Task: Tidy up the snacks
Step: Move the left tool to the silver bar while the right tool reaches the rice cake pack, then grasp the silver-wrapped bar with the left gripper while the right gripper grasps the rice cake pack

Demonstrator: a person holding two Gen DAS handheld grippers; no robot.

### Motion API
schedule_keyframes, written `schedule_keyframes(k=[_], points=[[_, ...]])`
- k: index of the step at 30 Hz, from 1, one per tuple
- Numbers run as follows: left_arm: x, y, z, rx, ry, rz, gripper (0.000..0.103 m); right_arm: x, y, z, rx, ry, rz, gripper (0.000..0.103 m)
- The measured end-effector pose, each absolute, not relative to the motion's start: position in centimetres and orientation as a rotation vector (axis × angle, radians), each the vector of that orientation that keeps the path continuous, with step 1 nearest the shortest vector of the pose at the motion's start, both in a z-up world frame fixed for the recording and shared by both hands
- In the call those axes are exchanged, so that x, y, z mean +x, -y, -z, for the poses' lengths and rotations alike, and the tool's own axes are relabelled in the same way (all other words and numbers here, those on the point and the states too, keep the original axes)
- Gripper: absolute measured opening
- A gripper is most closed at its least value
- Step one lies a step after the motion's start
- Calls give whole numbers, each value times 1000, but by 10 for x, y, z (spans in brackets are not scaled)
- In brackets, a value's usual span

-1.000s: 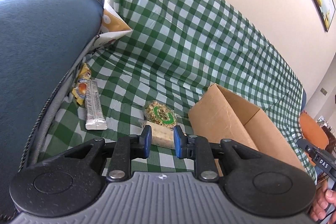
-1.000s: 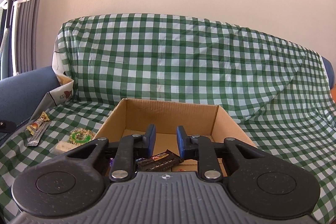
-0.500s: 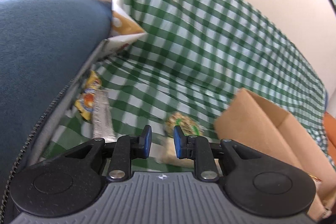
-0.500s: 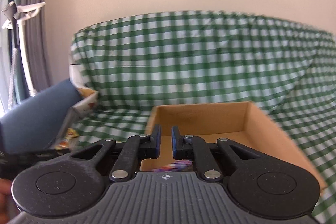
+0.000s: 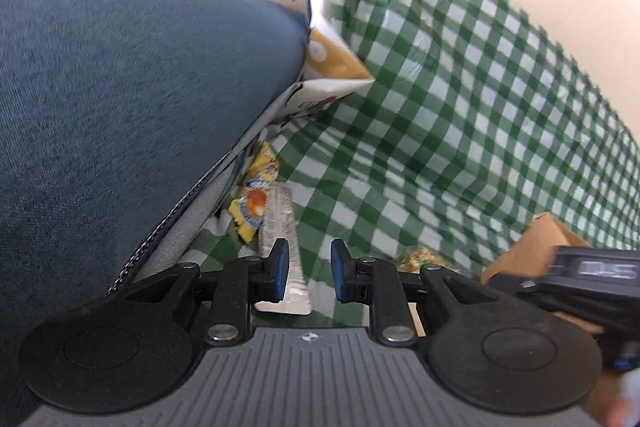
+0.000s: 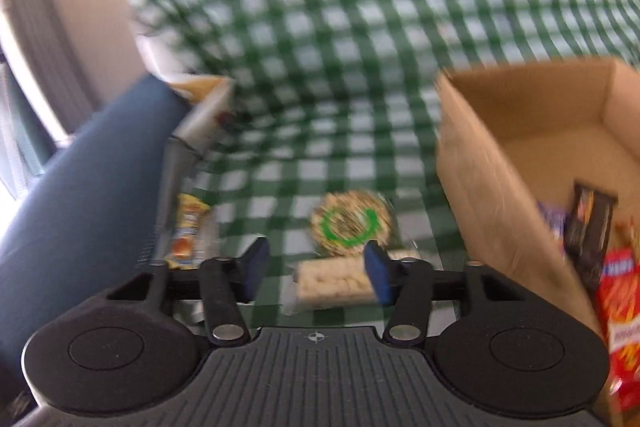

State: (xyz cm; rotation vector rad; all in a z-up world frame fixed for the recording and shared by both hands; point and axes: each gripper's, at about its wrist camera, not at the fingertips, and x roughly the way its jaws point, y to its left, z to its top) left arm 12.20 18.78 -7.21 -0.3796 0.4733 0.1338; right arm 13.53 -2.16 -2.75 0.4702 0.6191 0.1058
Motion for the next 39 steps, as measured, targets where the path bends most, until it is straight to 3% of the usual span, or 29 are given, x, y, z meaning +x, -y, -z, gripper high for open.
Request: schedule_keyframes(k=[5,6,9,12,19,24,25,26,27,29,39], points=[[136,-192,84,-382,-536,-142,24,177,37,77,746,-847,147,69],[139,-192,86,-374,-544,-145,26,180,39,83,790,-851,170,82],[148,-191,94,-344,-577,-160,38,190,35,83,803,-857,202,90],[155,-188,100,-319,-600,-171,42,197,28,83,781,-865,206,96],[164,-175,107,-216,-607,-160,55,217,17,77,640,-908,193,97],[166,-171,110,-175,-607,-169,49,210,9,73,491,-905,129,78],[166,-171,110,-165,-609,-178,43,205,9,73,469,-897,98,70],[166,-171,110,-163,-610,-184,41,201,10,72,438,-896,87,52],[166,-173,110,-171,-609,-179,41,196,12,72,412,-898,83,43],[165,-174,109,-170,-612,-176,40,186,21,73,413,-905,44,38],[144,-182,98,-275,-668,-116,40,96,26,74,117,-880,-259,38]])
